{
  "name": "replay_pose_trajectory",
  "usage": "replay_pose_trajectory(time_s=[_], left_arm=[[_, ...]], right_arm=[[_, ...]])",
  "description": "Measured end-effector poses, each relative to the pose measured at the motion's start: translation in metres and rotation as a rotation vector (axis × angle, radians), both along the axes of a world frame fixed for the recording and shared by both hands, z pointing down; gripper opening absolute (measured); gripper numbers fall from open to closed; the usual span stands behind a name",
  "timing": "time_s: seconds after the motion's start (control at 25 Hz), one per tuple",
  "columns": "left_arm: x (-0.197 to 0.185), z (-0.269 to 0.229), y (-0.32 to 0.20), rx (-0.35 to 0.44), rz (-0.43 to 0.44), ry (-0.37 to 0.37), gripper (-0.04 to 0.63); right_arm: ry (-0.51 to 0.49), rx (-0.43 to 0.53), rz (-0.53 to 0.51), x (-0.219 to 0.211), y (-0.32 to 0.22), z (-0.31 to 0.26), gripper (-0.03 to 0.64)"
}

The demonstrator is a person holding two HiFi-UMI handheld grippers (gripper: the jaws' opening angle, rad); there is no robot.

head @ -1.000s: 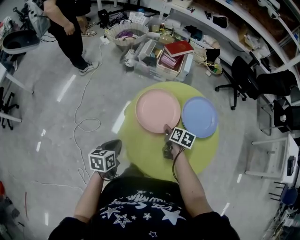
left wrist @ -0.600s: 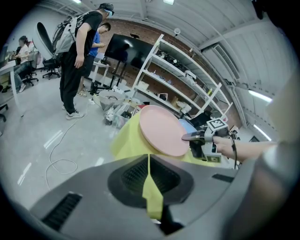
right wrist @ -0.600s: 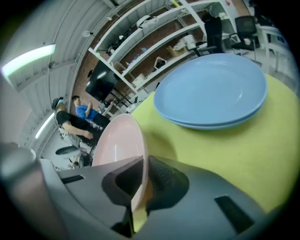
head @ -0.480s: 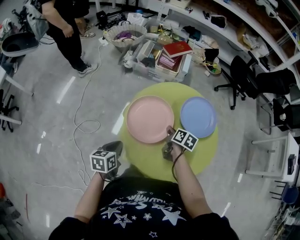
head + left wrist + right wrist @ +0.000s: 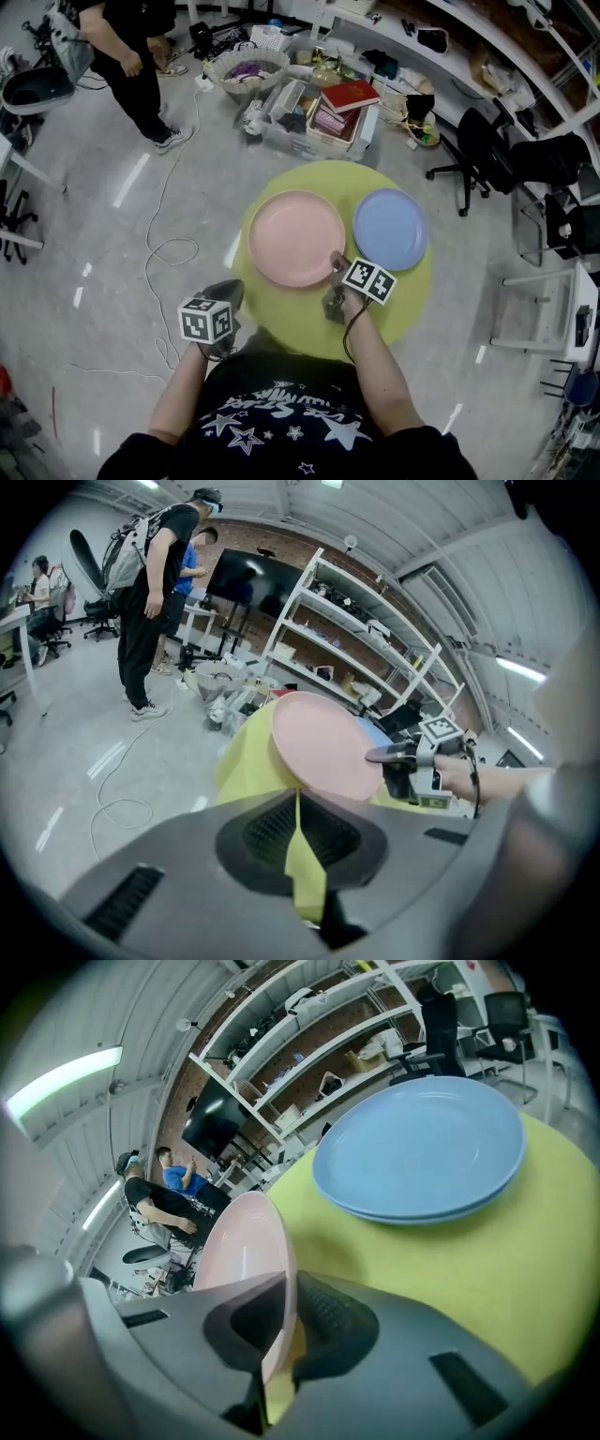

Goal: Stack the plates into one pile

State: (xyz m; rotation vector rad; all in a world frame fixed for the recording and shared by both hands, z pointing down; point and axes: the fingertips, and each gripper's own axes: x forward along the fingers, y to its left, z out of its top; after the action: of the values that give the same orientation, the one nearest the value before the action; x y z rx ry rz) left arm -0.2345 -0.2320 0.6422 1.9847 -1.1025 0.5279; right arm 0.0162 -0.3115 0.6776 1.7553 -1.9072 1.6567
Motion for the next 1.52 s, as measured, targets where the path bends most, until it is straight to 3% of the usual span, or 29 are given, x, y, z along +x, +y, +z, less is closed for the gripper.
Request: replay_pose_trajectory(time_s=[0.4,1.08,1.52], left_arm=[[0.031,-0.014,0.01,0.02,-0.011,0.0,0.023],[0.127,-0.034,0.016,0.07,0.025,-0.005,0.023],[0.174,-0.04,0.013,0.091,0.028,-0.031,0.023]], right_arm=[[-0.011,0.048,-0.025,0.037,0.01,-0.03,0.028],[-0.016,0.086,0.135,0.177,0.026,-0.048,0.032],[0.0,0.081,0.187,0.243,0.02,-0.041,0.037]])
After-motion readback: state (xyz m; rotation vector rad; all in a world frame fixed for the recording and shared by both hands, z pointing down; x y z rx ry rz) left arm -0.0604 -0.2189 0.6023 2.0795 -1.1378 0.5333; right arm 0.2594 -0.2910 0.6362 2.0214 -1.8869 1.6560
